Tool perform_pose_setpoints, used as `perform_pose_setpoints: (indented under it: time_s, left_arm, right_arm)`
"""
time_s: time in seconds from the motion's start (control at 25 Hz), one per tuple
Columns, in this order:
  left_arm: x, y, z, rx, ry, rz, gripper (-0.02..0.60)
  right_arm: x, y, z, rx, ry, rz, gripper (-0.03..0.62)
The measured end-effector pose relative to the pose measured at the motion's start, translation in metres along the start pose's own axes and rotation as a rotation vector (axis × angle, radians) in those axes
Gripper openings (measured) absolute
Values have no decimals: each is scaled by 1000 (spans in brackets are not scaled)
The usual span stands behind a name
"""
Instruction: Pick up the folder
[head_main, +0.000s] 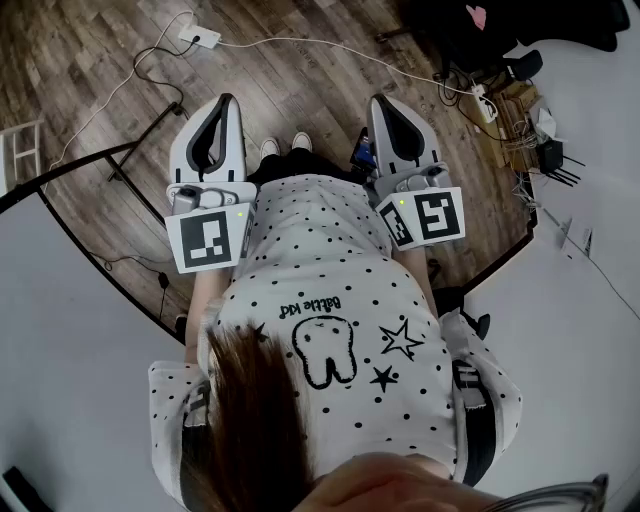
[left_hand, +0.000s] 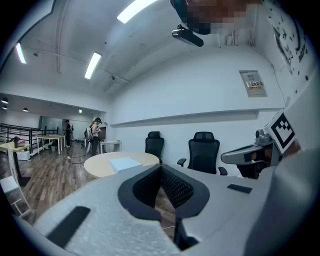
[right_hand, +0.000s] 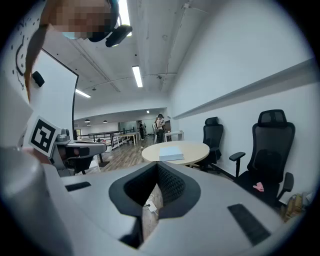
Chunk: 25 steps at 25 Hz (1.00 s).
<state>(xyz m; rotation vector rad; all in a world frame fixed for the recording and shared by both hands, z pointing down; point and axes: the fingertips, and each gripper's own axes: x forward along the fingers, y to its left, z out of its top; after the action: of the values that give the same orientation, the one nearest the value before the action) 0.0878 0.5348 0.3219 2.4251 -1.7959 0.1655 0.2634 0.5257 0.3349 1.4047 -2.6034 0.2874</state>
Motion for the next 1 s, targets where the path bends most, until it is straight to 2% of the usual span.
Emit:
perform_pose_setpoints:
  time_s: [1.0]
  left_arm:
    - [-7,-6,5,20,-35,23,16]
  right_arm:
    - [-11,-2,0,-13,5,24,5]
